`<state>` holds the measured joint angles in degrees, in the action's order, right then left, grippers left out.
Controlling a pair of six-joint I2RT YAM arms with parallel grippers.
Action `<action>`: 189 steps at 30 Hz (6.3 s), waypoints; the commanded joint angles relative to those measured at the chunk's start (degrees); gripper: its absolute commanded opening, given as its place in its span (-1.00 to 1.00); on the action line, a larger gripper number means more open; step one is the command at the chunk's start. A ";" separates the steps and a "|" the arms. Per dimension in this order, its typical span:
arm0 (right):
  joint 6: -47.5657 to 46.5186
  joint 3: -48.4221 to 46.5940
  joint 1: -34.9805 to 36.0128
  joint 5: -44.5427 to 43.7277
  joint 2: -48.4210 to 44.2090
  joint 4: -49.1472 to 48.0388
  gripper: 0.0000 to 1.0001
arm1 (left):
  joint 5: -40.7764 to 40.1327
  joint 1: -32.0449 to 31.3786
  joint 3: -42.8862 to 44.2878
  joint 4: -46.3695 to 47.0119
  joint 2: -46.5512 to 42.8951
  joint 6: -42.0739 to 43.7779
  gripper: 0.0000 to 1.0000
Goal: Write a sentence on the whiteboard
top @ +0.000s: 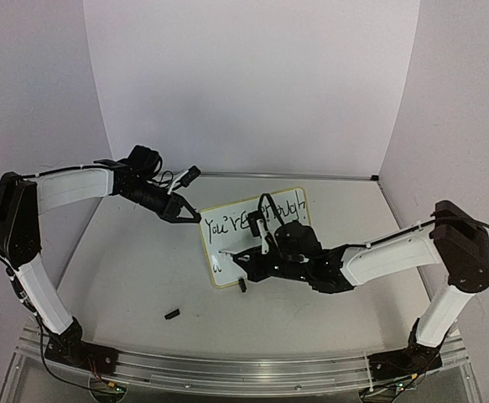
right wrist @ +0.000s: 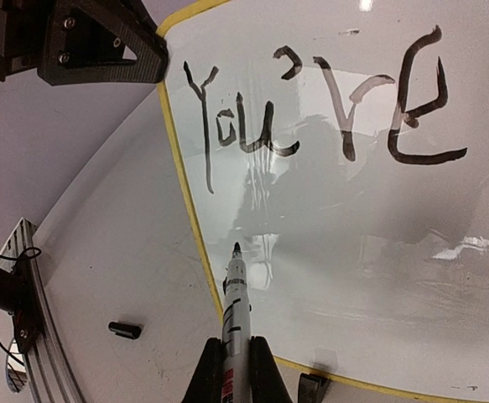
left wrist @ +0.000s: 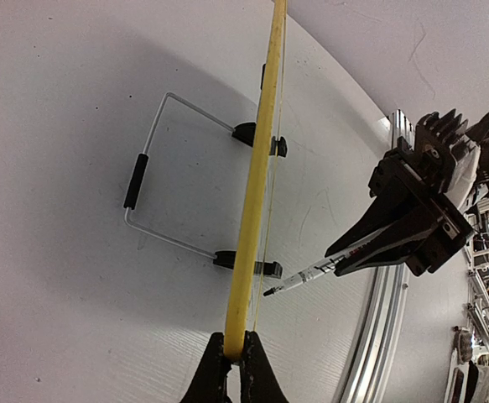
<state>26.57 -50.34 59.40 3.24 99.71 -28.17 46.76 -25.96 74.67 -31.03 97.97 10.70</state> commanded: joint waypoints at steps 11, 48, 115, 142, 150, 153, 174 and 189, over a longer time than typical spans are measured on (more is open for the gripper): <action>-0.20 -1.04 -0.18 -2.57 1.53 3.27 -1.00 | -3.52 -1.12 0.74 -1.72 -1.35 3.21 -1.00; 0.95 2.90 0.35 -0.55 -7.59 7.54 -1.00 | -3.77 -1.29 0.74 -1.58 -1.16 3.06 -1.00; -1.34 -0.95 0.19 -8.97 -3.91 8.74 -1.00 | -4.83 -1.68 0.68 -2.06 -1.49 3.49 -1.00; 1.87 3.24 0.15 -9.76 -3.13 9.27 -1.00 | -4.75 -1.67 0.74 -2.06 -1.33 3.51 -1.00; 0.30 0.79 0.12 -12.45 -4.52 9.27 -1.00 | -4.66 -1.66 0.74 -2.08 -1.19 3.52 -1.00; -0.41 -0.05 0.13 -12.78 -5.10 9.27 -1.00 | -4.65 -1.69 0.82 -2.03 -1.07 3.51 -1.00; 1.32 6.10 0.10 -6.92 -8.87 6.13 -1.00 | -4.62 -1.73 0.75 -2.02 -1.19 3.47 -1.00; 2.52 4.74 -2.38 -5.49 -5.47 4.79 -1.00 | -4.84 -1.73 0.75 -2.08 -1.12 3.60 -1.00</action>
<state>28.62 -44.75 57.53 -2.52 93.50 -21.38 45.31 -26.85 74.67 -31.03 97.51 10.68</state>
